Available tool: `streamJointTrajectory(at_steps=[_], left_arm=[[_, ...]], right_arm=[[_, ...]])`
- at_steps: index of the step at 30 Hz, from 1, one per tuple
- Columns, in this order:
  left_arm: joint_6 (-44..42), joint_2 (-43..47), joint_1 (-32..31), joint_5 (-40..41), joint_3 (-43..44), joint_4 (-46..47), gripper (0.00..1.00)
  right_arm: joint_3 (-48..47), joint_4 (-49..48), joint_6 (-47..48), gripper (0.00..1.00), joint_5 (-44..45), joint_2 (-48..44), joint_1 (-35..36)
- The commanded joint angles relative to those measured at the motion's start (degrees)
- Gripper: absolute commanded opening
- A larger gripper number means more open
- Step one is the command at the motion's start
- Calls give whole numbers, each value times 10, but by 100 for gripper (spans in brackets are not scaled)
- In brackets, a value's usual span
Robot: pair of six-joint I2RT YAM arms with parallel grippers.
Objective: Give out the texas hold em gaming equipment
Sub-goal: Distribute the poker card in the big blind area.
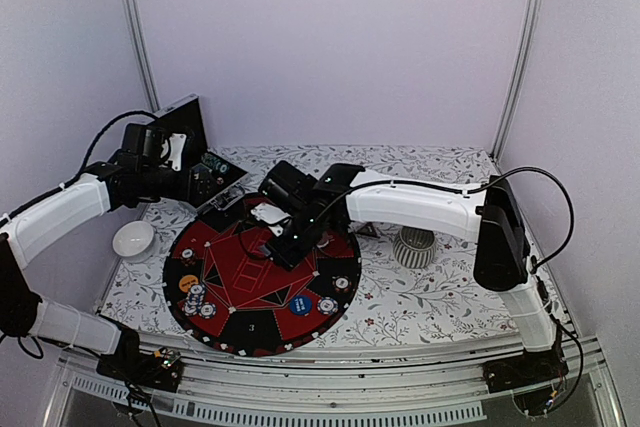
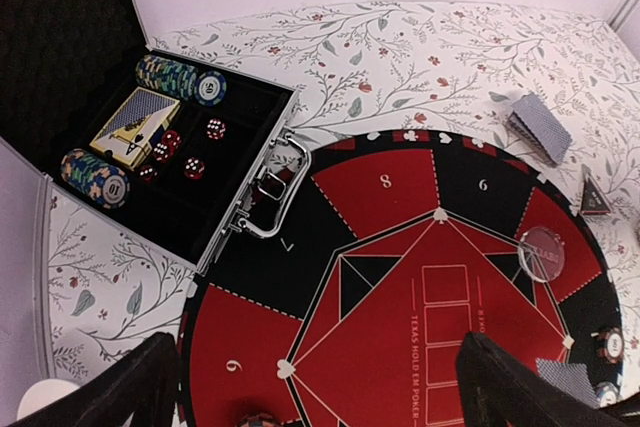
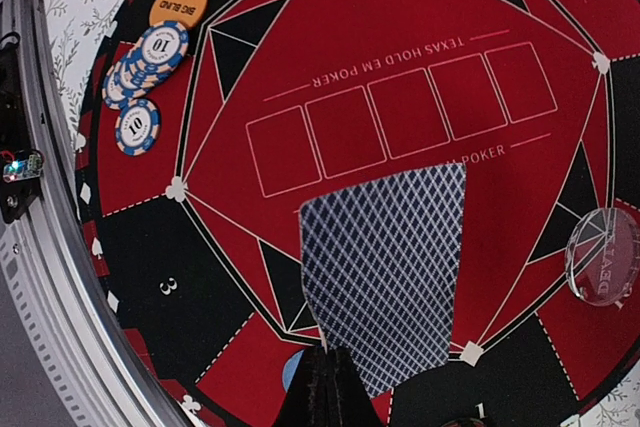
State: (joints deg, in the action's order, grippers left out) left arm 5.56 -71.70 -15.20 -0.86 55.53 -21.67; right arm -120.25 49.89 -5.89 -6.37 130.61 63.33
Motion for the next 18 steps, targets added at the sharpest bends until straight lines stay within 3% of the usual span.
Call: streamJointTrajectory(at_steps=[1,18], left_arm=[[-6,9,5,-6,-5,8,98],[-6,3,5,-4,-6,7,98]], right_arm=[[9,4,-26,2,-6,18,1],[36,4,-42,2,-6,53,9]])
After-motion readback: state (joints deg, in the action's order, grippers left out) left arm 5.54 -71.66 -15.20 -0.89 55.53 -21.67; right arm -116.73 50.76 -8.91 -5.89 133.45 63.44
